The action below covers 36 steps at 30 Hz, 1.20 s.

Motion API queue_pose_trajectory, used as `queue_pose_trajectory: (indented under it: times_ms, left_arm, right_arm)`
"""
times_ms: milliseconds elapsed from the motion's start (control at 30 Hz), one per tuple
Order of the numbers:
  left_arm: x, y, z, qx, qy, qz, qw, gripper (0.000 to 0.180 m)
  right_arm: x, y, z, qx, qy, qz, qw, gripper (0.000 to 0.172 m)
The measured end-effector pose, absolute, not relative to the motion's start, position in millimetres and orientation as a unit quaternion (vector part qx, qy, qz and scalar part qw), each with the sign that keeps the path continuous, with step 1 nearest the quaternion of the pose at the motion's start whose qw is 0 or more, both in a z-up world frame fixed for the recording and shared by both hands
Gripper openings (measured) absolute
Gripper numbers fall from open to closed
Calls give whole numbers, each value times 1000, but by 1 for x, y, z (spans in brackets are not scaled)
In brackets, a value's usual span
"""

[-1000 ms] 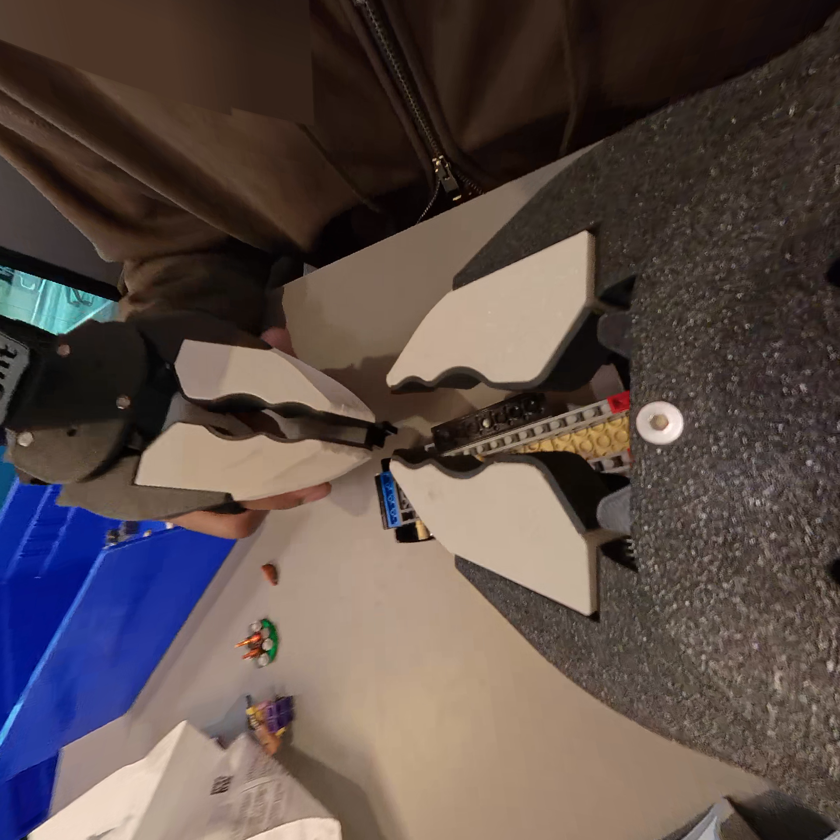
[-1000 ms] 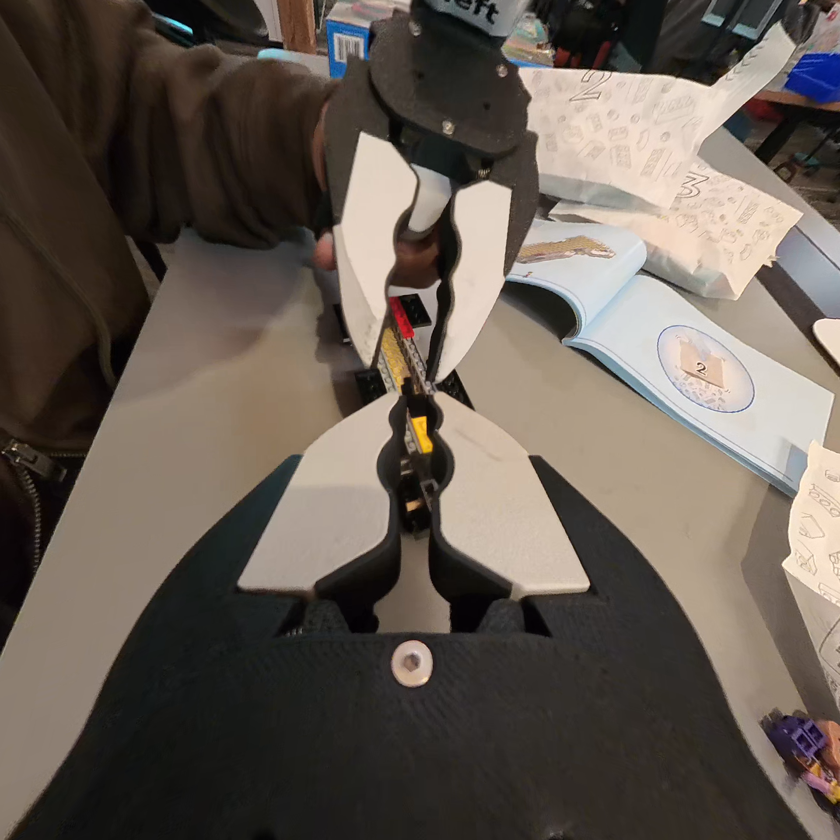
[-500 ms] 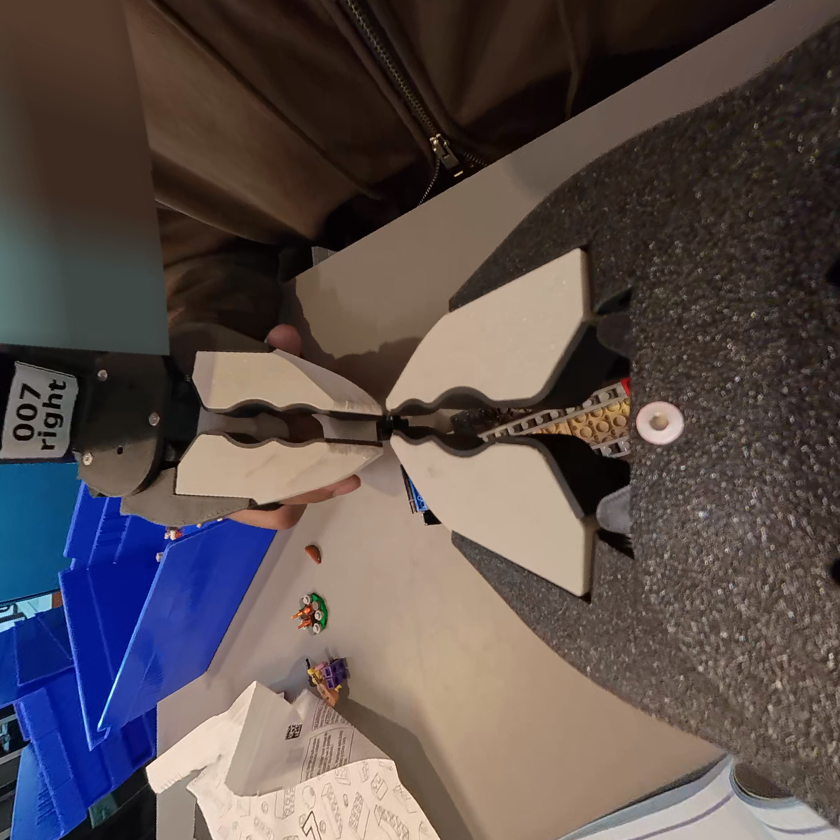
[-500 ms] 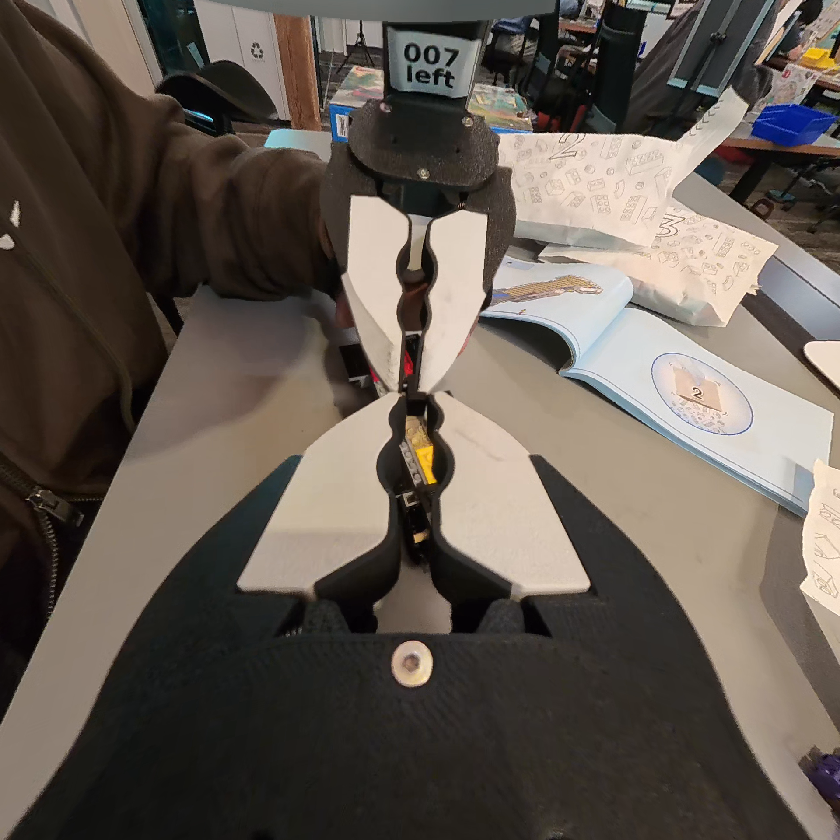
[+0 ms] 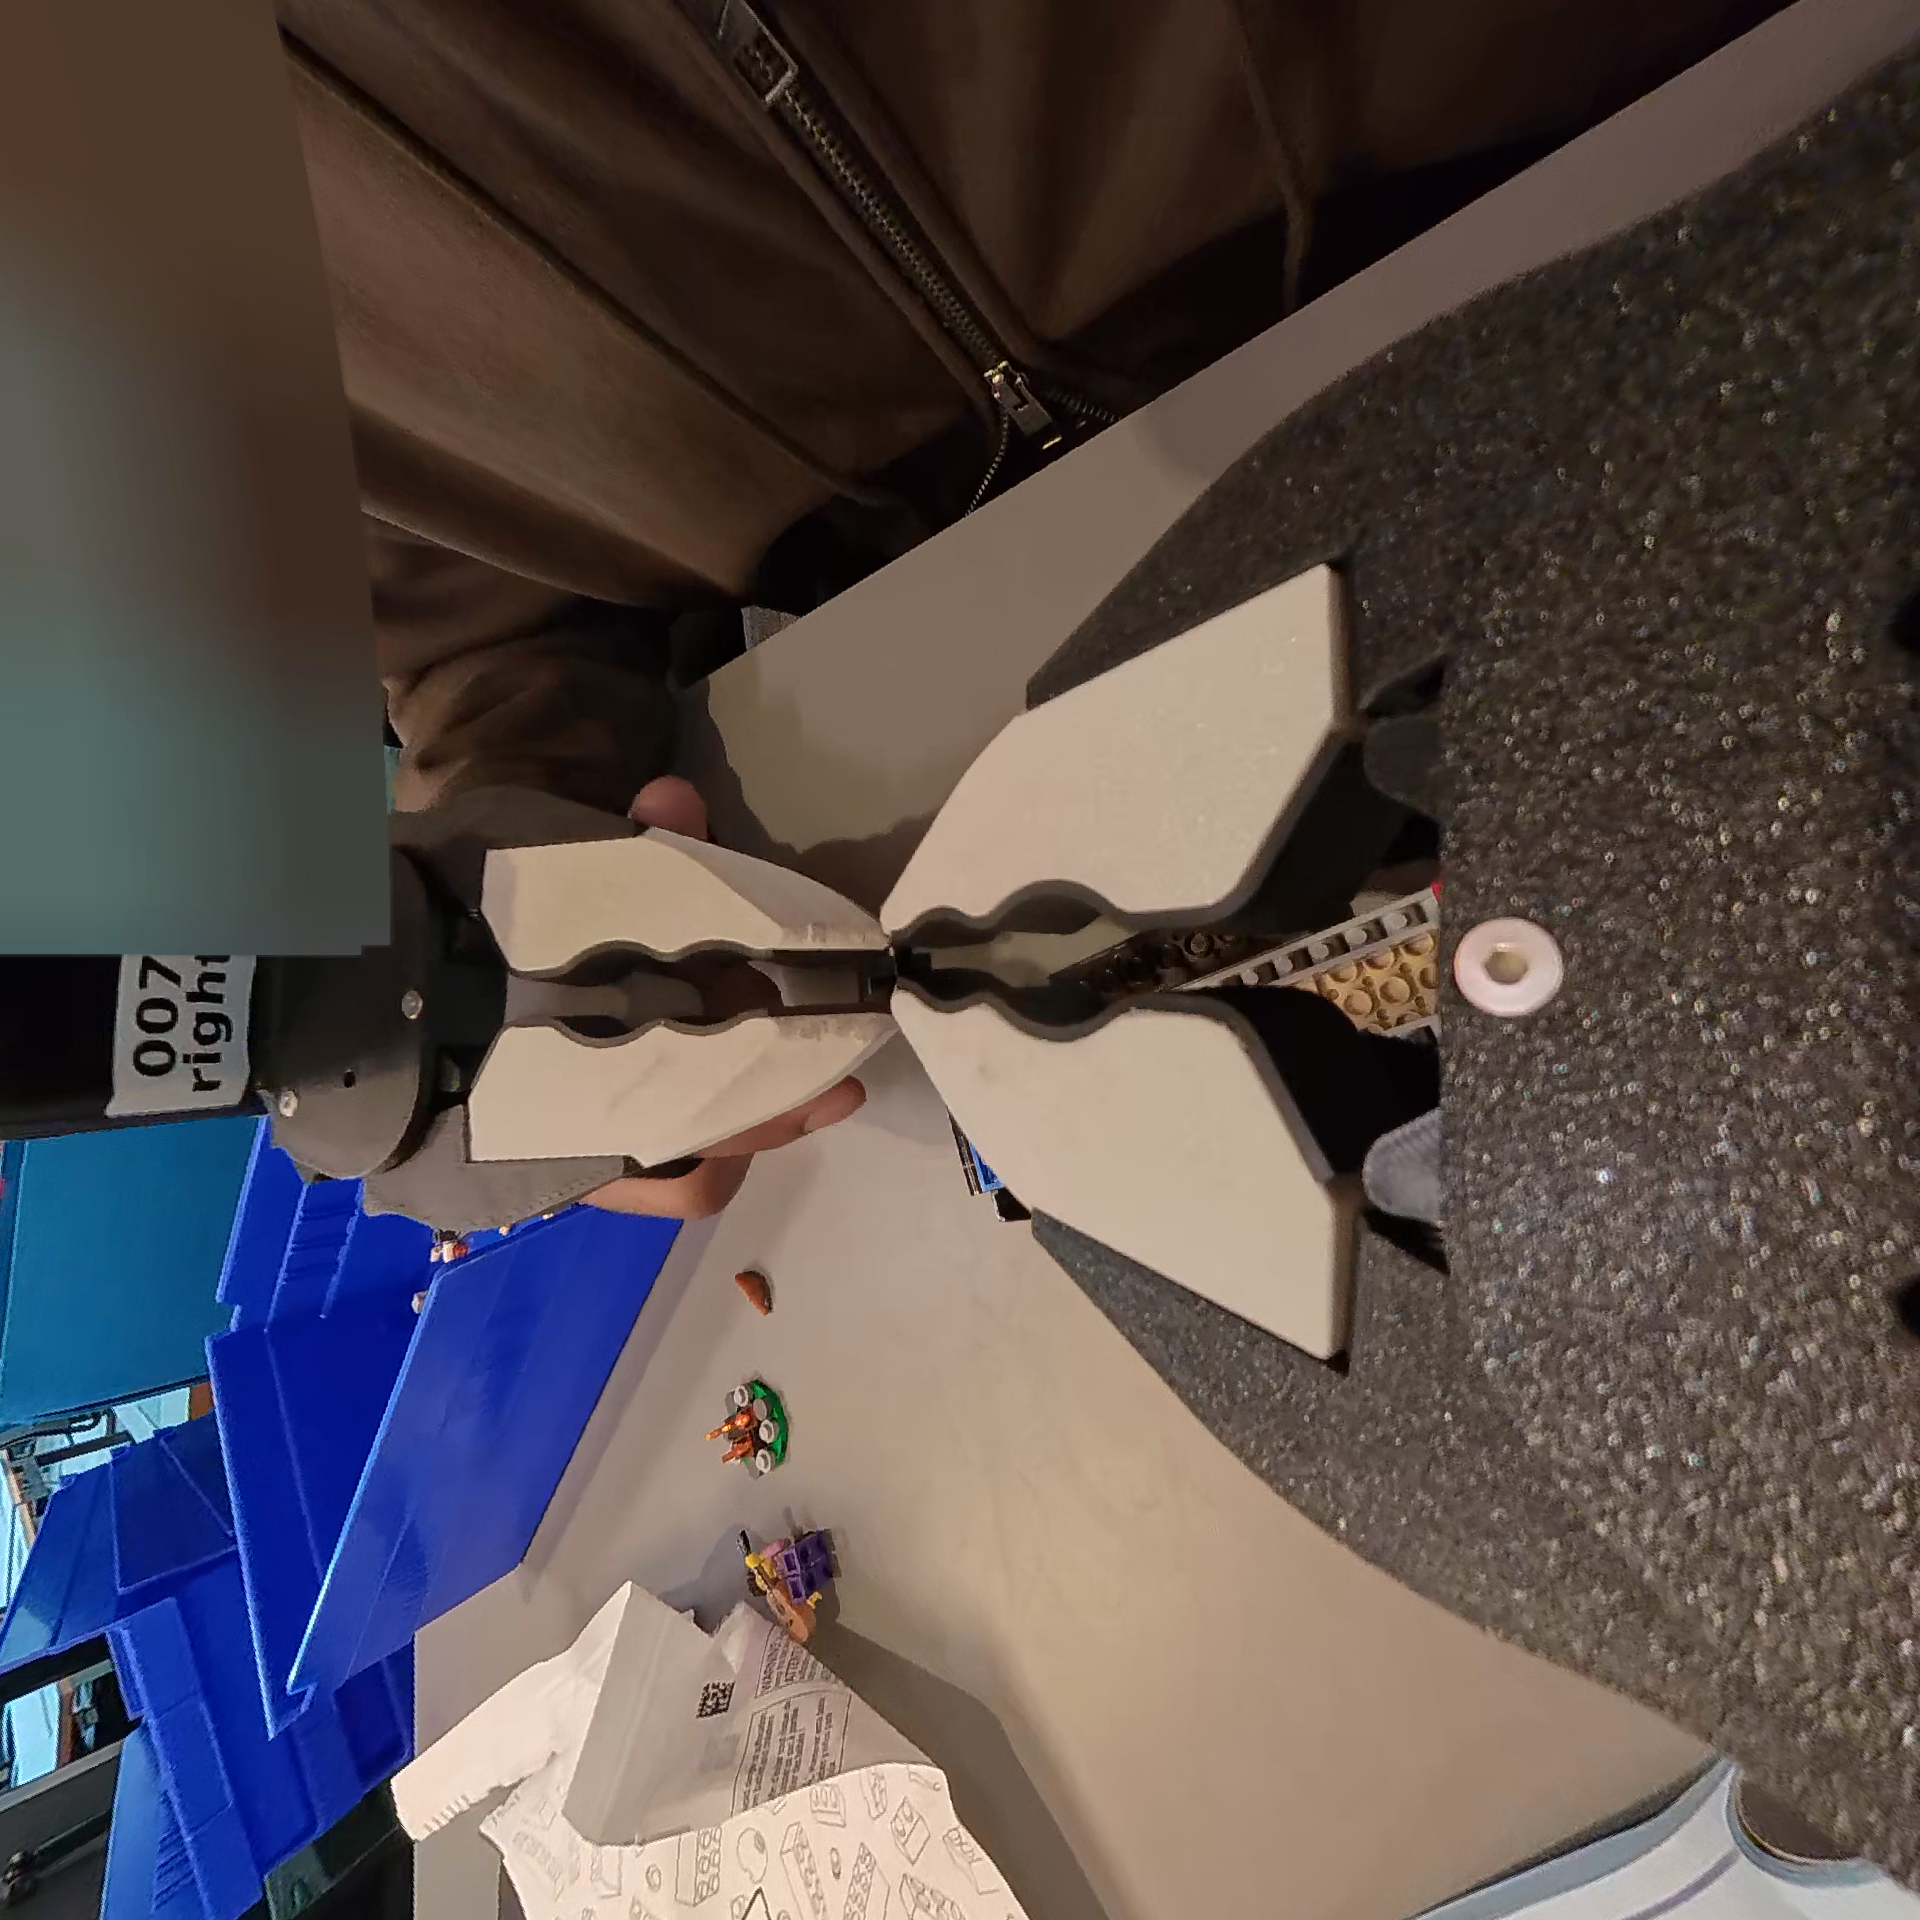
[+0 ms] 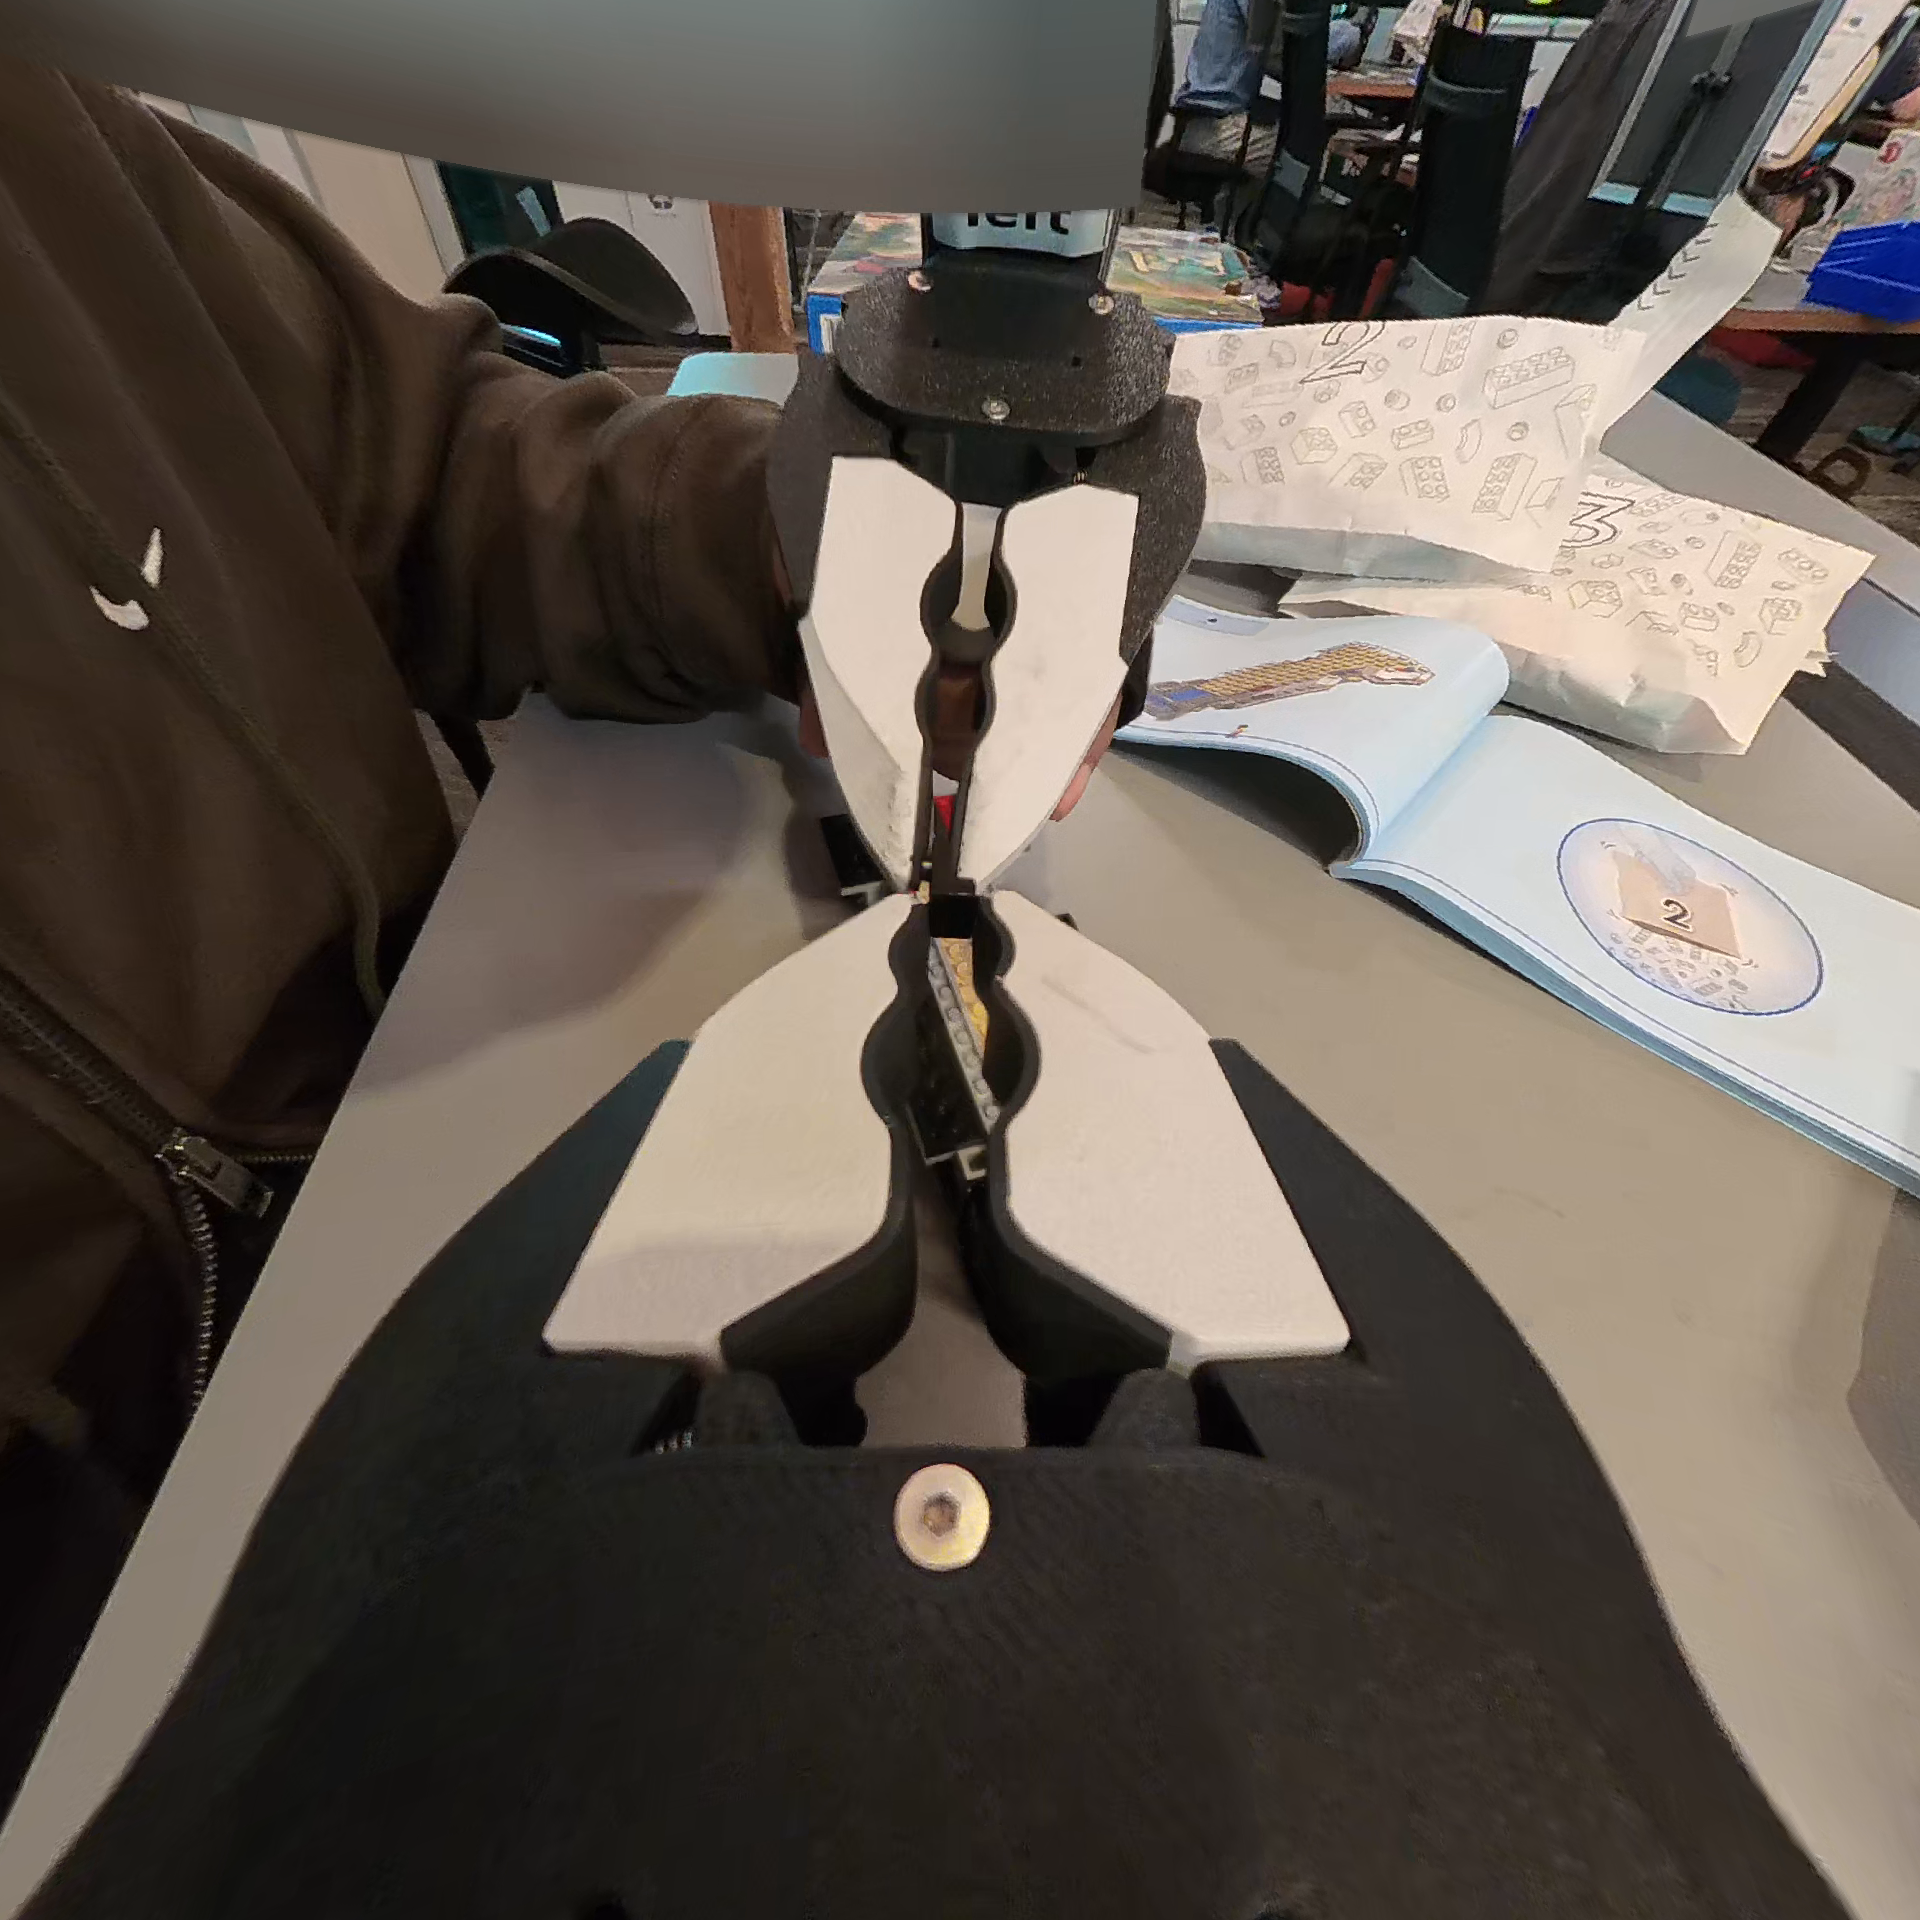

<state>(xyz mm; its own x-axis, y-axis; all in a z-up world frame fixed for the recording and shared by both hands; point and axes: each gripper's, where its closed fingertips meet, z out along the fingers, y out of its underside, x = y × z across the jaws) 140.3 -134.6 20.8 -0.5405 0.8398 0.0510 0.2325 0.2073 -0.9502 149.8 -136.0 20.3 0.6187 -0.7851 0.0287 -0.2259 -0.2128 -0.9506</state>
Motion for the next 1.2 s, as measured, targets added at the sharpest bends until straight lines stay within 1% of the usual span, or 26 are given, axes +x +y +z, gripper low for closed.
queue_pose_trajectory:
  times_ms: [100, 167, 267, 400, 533, 600, 700, 800, 867, 967, 1033, 1067, 1133, 1200]
  left_arm:
    - [146, -134, 24, -366, -718, 510, 301, 3]
    - [162, -136, 35, -331, -713, 533, 313, 3]
    - [175, -137, 49, -300, -703, 553, 332, 3]
    - [169, -136, 49, -299, -695, 553, 350, 3]
    - [163, -136, 49, -305, -695, 549, 350, 4]
    - [156, -140, 49, -304, -698, 541, 357, 4]
    - [137, -152, 53, -307, -715, 509, 368, 4]
    - [109, -180, 64, -325, -742, 462, 362, 4]
    - [81, -208, 79, -345, -750, 438, 356, 4]
    - [33, -261, 100, -362, -751, 428, 349, 4]
    - [7, -297, 102, -359, -759, 421, 344, 4]
    - [-4, -313, 102, -354, -762, 422, 341, 5]
    - [-15, -340, 93, -346, -779, 411, 322, 18]
    - [-16, -356, 85, -336, -793, 405, 306, 25]
  right_arm:
    - [150, -142, 19, -728, 353, -273, 520, 8]
    - [150, -157, 21, -719, 366, -288, 515, 8]
    - [147, -167, 35, -691, 378, -290, 543, 8]
    - [146, -179, 43, -681, 401, -342, 509, 8]
    - [113, -225, 70, -596, 479, -418, 491, 8]
    - [80, -260, 81, -547, 531, -451, 464, 8]
    - [21, -317, 90, -486, 610, -502, 374, 8]
    - [-27, -358, 79, -437, 698, -487, 292, 9]
    - [-42, -368, 65, -416, 736, -460, 269, 17]
    - [-48, -370, 54, -403, 757, -444, 261, 29]
    - [-50, -367, 57, -394, 757, -449, 265, 37]
    - [-51, -363, 62, -391, 751, -455, 276, 37]
    - [-54, -355, 72, -386, 738, -470, 291, 37]
    - [-60, -346, 79, -393, 726, -480, 297, 37]
